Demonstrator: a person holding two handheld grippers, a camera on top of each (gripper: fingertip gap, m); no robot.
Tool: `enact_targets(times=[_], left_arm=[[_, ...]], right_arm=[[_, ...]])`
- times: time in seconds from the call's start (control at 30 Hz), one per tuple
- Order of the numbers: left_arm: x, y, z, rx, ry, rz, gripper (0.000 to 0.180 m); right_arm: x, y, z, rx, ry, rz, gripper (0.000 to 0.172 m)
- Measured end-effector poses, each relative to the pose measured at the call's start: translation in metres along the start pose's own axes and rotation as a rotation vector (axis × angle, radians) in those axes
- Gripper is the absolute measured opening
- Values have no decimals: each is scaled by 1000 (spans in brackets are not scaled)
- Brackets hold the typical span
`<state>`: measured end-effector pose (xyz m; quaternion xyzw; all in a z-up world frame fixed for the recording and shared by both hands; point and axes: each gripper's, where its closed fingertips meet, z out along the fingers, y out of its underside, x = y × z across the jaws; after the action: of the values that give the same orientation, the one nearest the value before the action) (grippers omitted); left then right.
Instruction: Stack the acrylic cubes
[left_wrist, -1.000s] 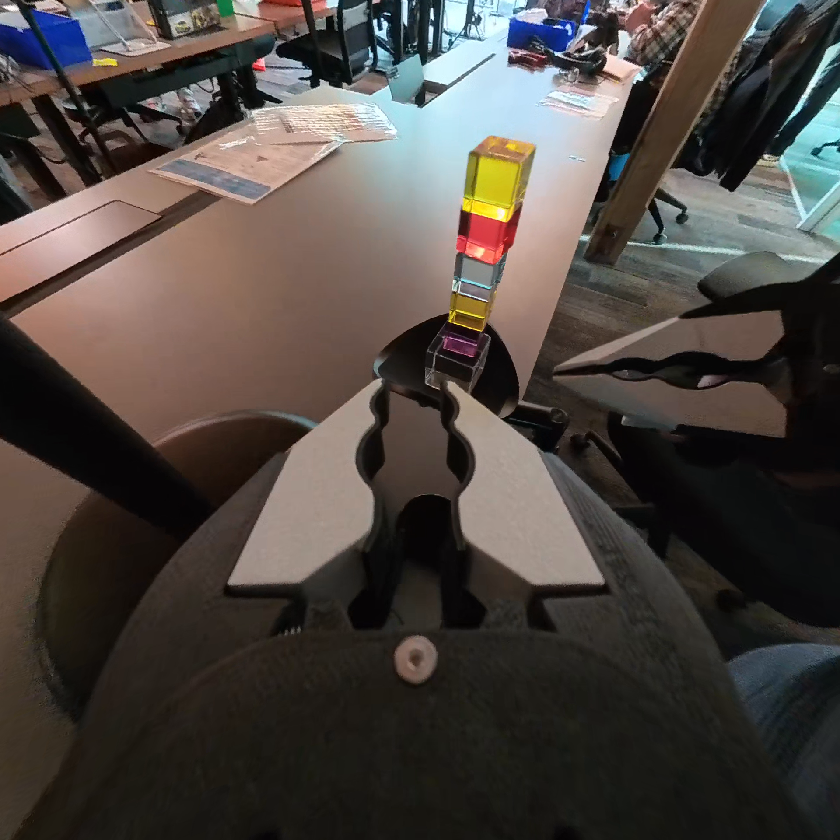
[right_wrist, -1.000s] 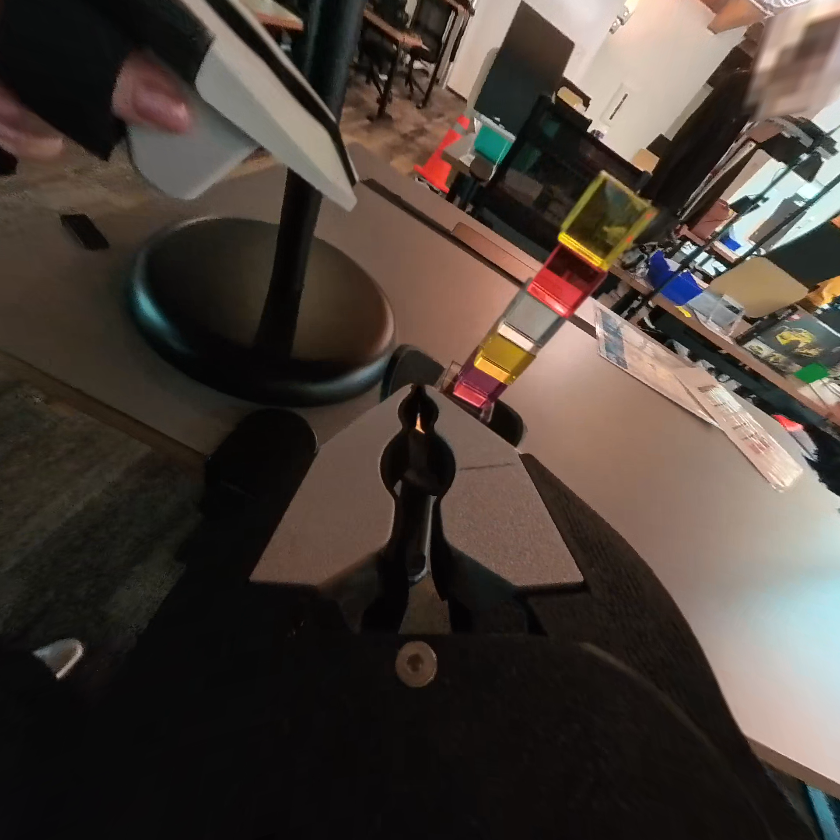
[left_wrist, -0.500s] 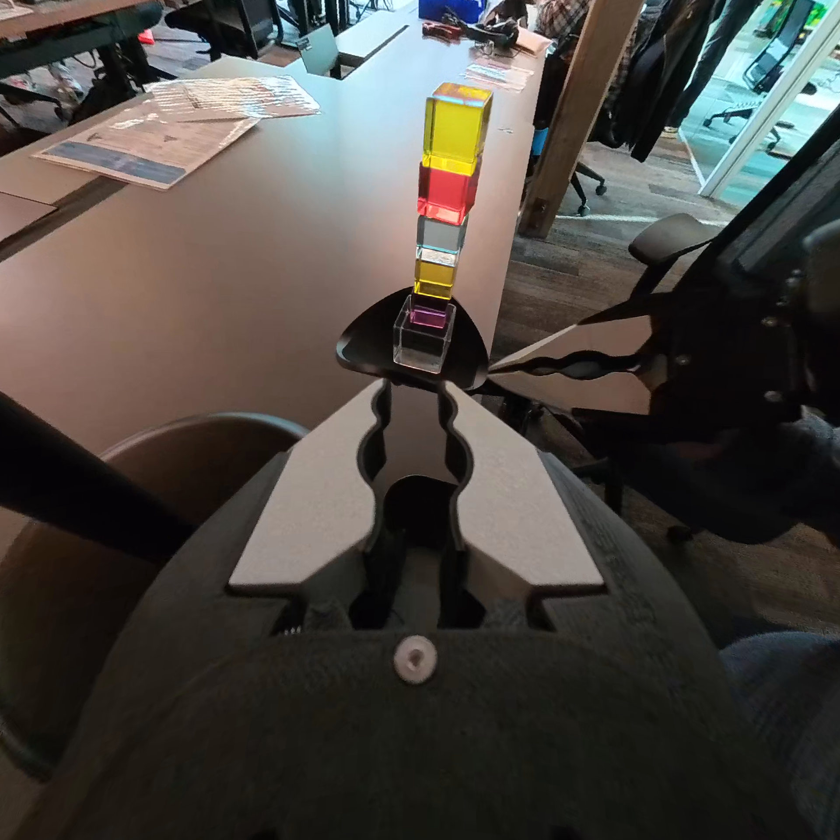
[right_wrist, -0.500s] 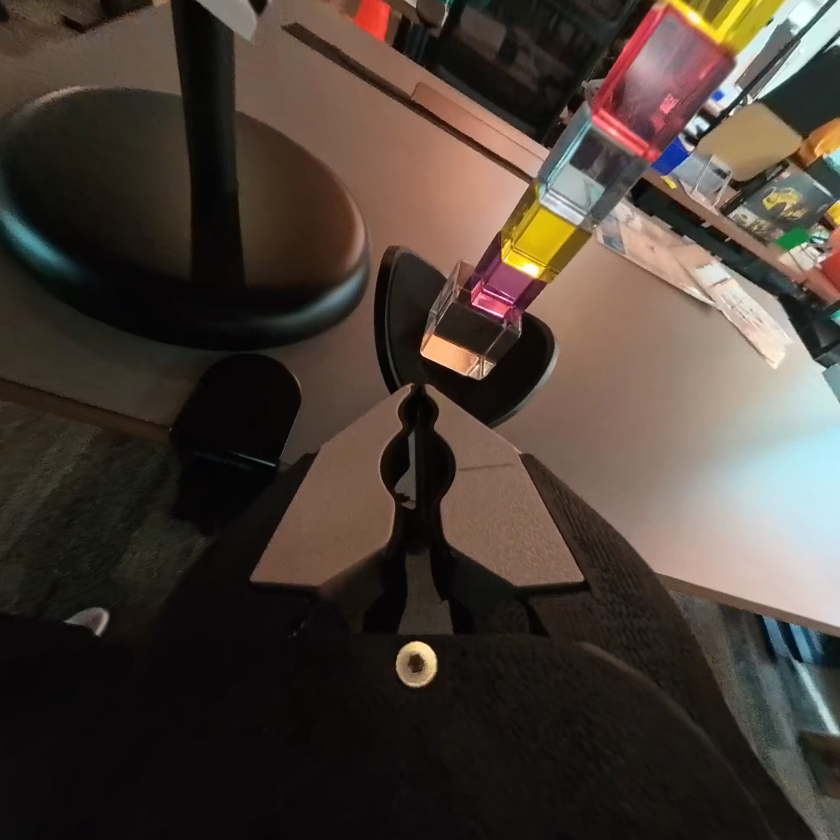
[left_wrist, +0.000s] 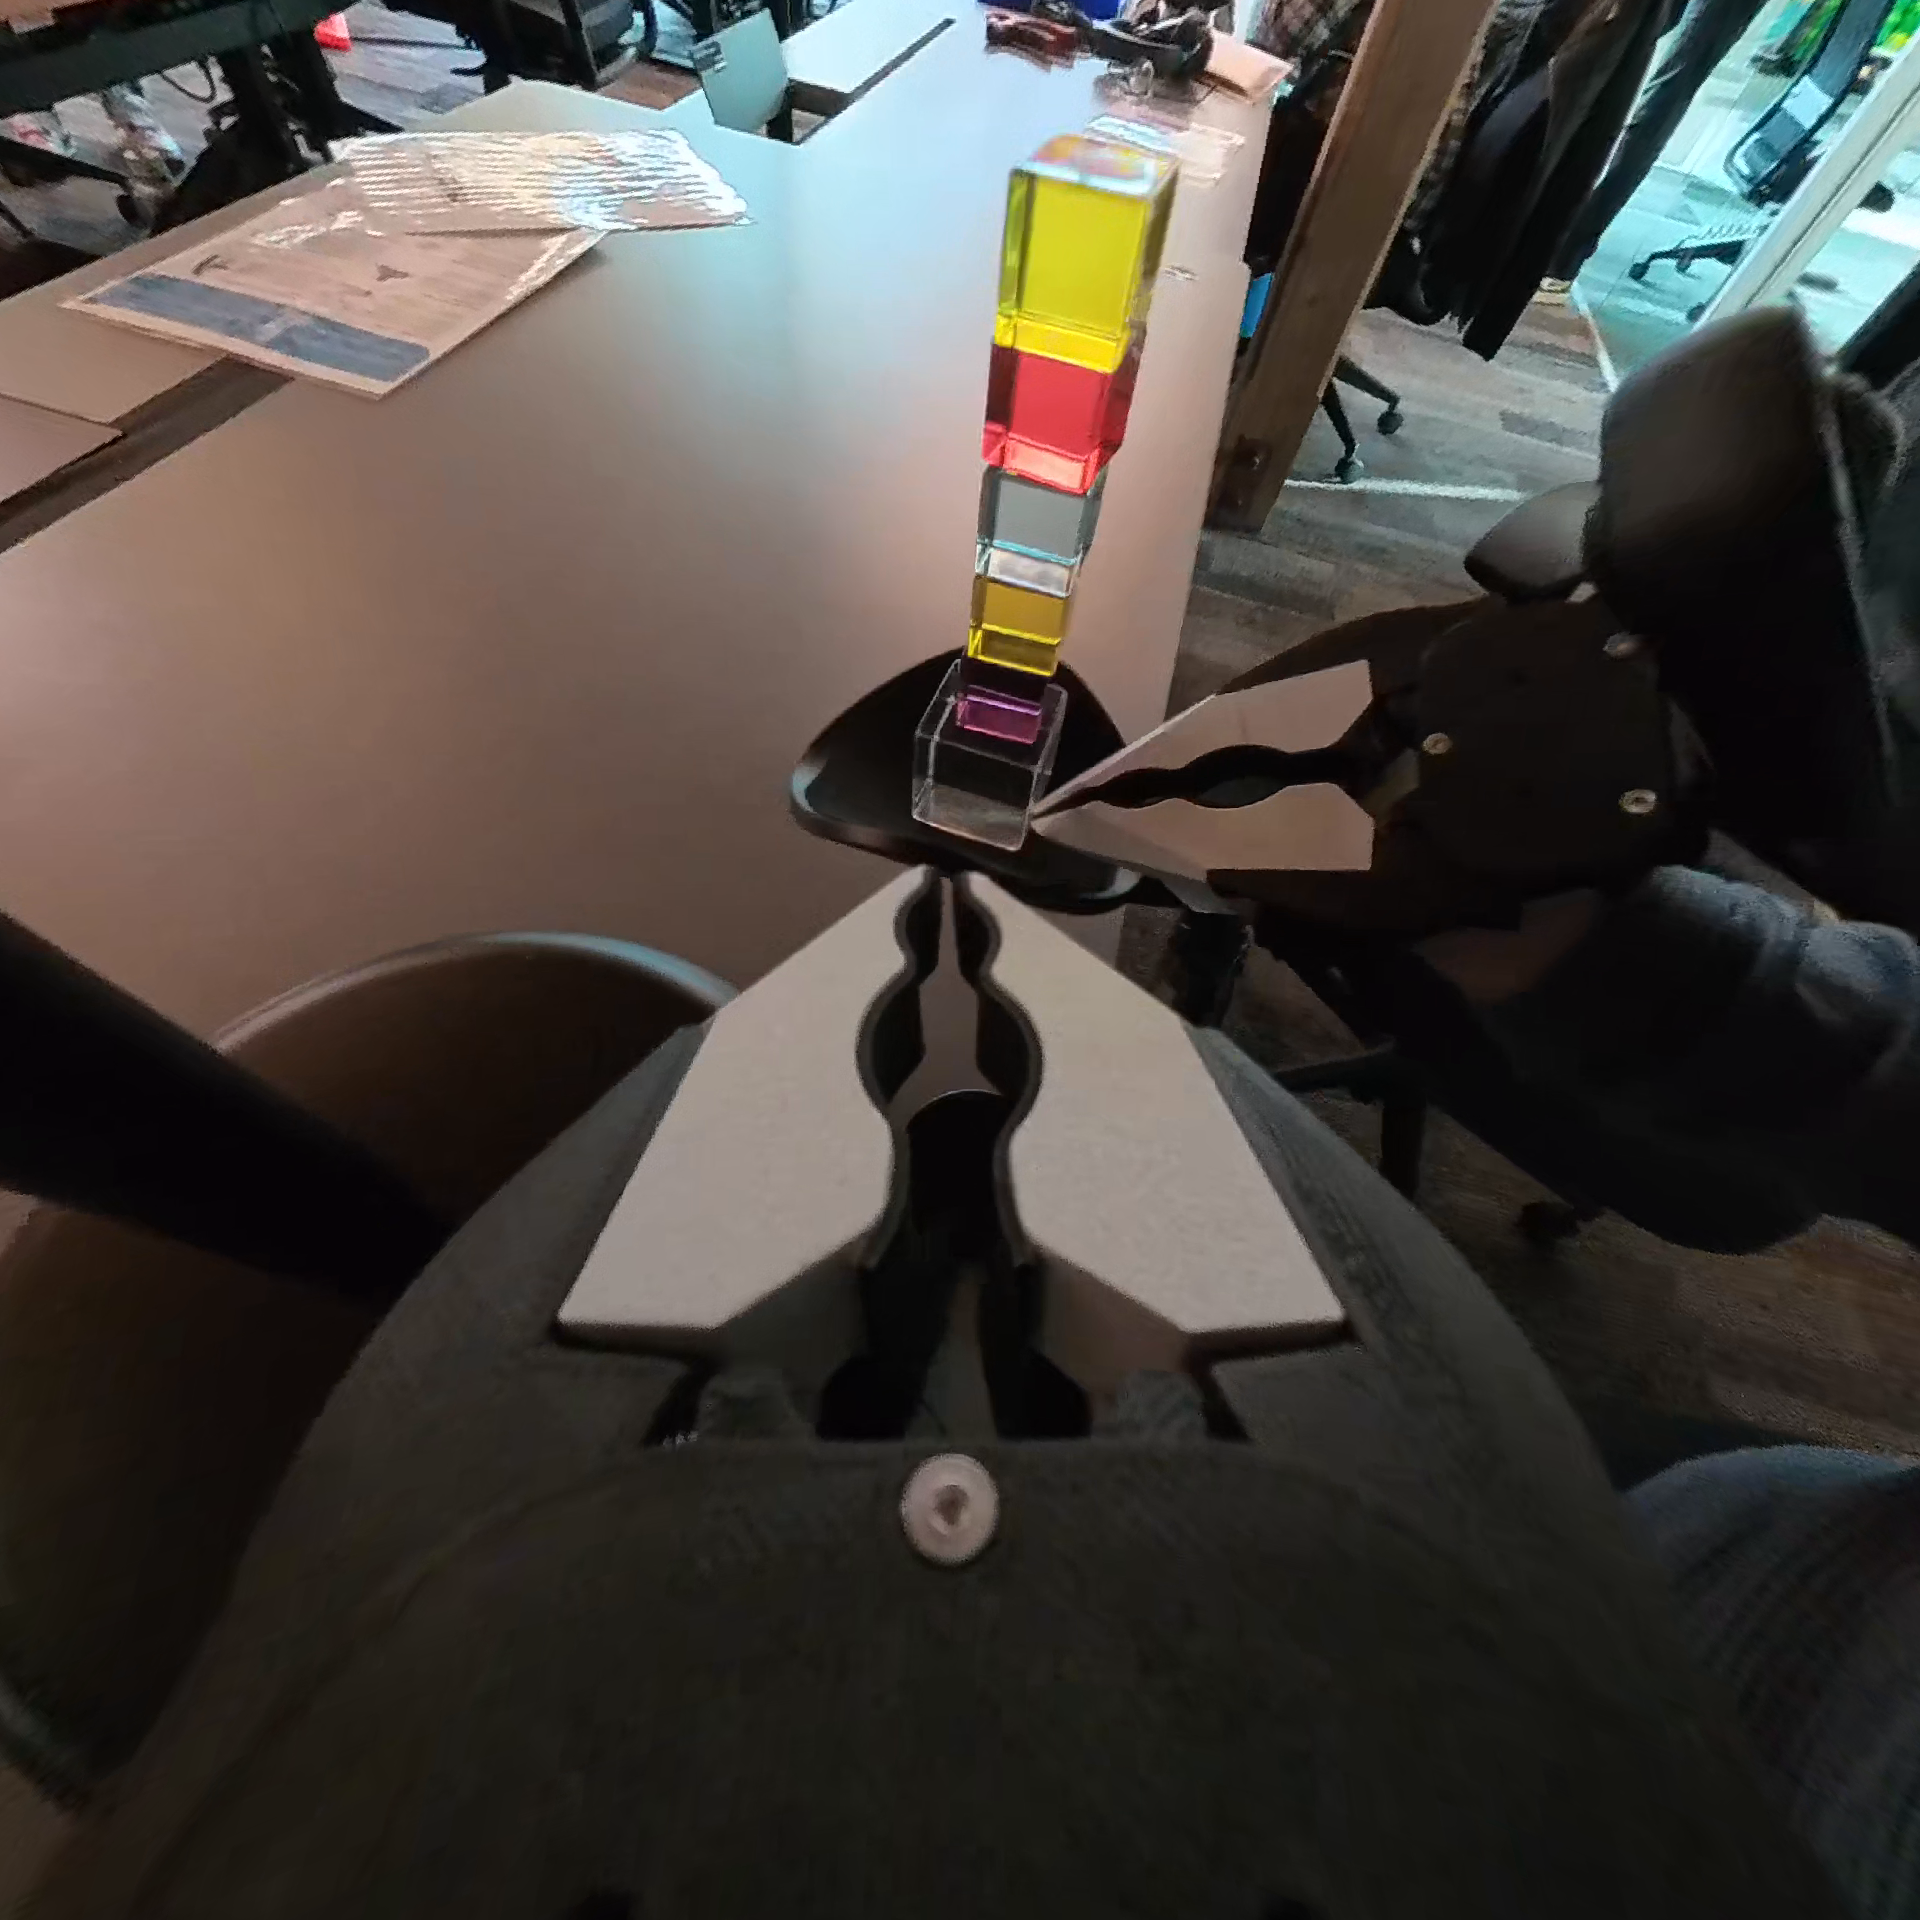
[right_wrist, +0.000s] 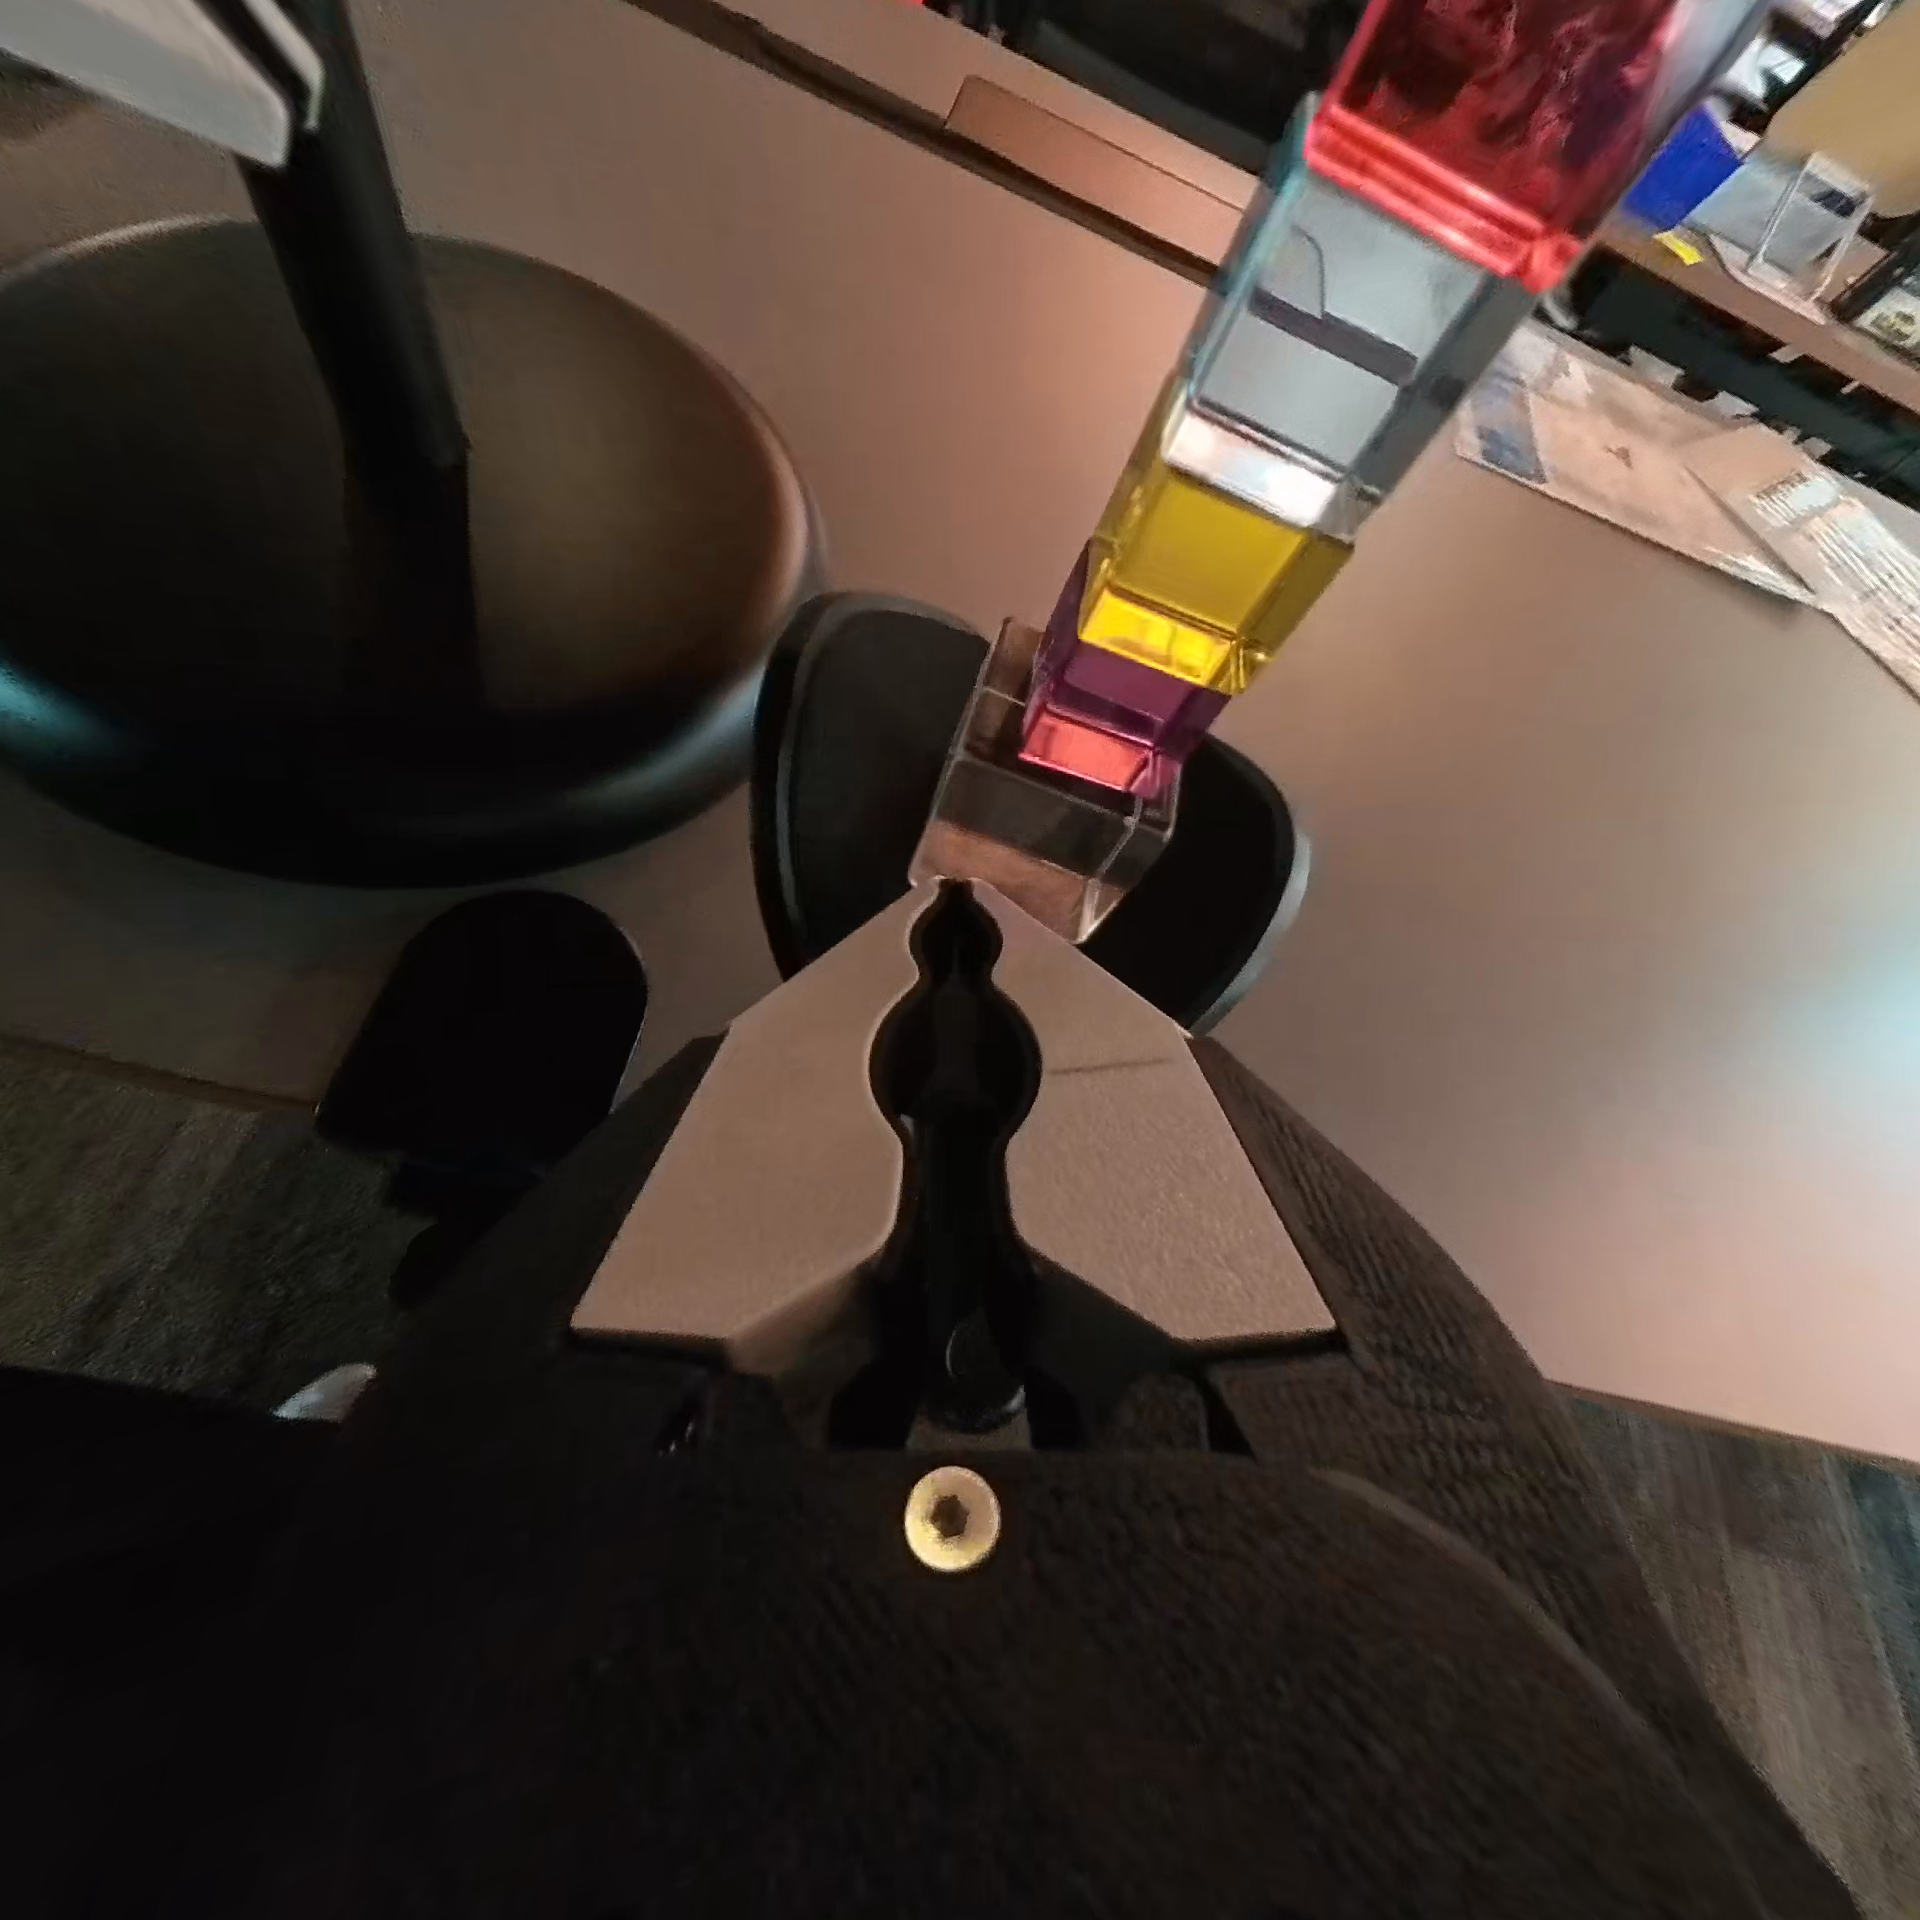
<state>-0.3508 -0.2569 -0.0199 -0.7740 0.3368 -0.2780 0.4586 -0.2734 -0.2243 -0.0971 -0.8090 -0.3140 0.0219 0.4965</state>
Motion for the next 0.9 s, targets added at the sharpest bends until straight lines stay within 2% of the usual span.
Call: enact_targets(times=[0.33, 0.9], left_arm=[[-6, -2, 1, 4, -11, -16, 3], [-7, 1, 2, 8, -24, -46, 3]], right_arm=[[3, -10, 19, -29, -83, 32, 0], [22, -25, 52, -89, -107, 84, 0]])
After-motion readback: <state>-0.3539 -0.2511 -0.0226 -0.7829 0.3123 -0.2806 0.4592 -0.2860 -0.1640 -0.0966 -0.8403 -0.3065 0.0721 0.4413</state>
